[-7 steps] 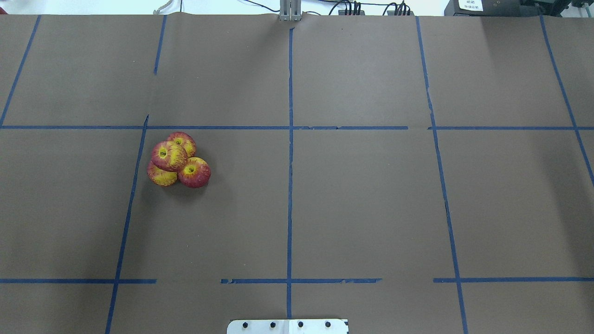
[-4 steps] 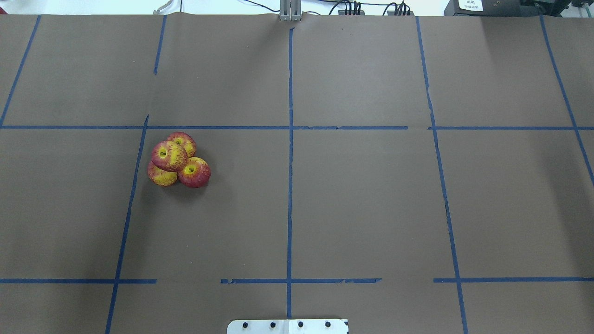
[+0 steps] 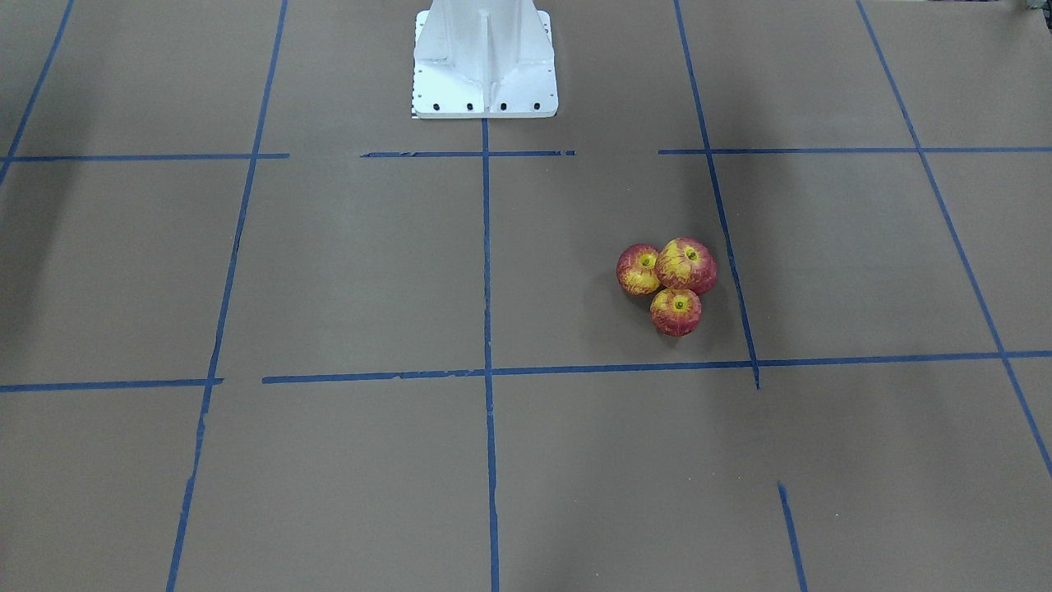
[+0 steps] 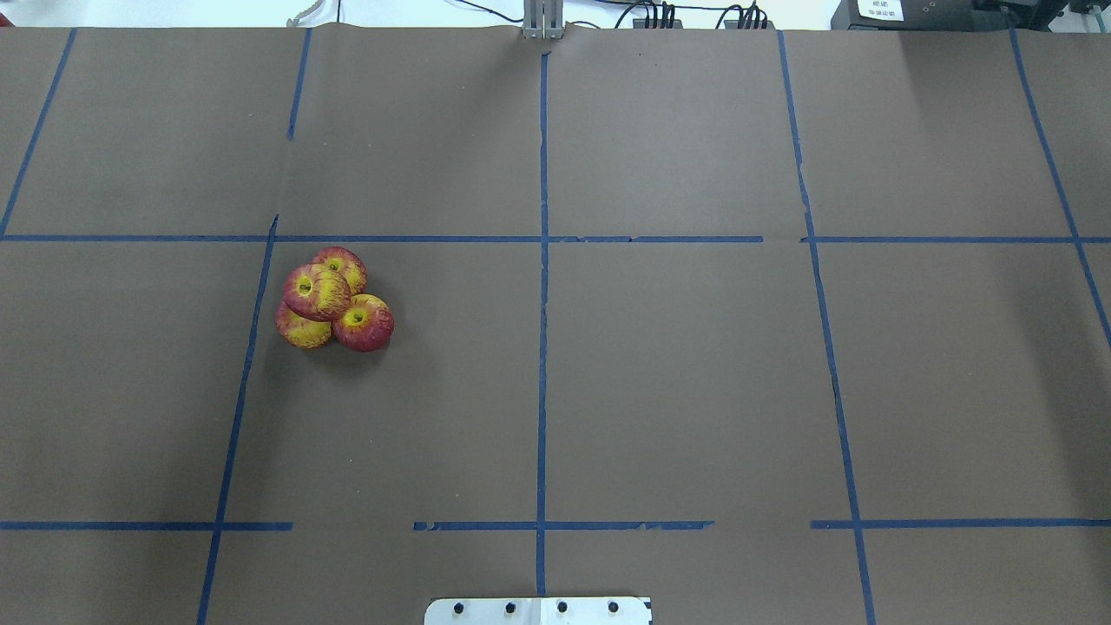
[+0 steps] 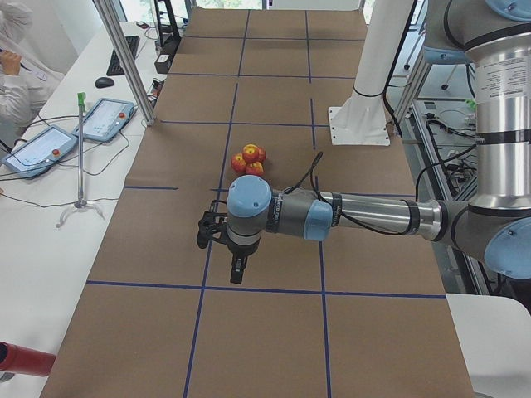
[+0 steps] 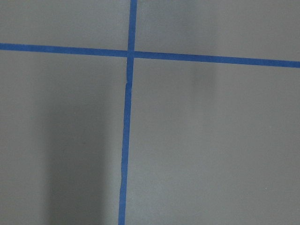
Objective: Stack apples
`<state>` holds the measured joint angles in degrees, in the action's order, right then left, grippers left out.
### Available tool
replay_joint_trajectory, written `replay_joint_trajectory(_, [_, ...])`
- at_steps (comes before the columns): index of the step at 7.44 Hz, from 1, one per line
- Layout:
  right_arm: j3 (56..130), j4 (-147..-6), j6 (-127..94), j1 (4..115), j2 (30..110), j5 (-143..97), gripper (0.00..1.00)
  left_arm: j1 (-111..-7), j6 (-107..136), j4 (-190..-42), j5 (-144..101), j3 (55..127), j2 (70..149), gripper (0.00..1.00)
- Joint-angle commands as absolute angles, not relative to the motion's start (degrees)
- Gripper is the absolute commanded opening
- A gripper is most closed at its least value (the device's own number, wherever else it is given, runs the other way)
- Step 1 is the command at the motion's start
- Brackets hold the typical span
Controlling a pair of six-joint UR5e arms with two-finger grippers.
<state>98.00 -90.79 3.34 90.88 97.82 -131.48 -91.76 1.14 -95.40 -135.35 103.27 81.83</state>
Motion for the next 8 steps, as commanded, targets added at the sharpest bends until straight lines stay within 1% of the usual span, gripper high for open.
replay_joint_trajectory(1, [98.0,-90.8,3.3,90.9,97.8,-131.5,1.00,-91.8,1.1,-95.3,-135.4,103.3,81.8,1.00])
replay_joint_trajectory(6, [98.0,-90.8,3.3,90.9,97.8,-131.5,1.00,-91.7,1.3,-95.1,-135.4,103.3,81.8,1.00])
replay_joint_trajectory(8, [98.0,-90.8,3.3,90.9,97.8,-131.5,1.00,-91.4,1.2,-94.9,-135.4,104.3,83.0,1.00])
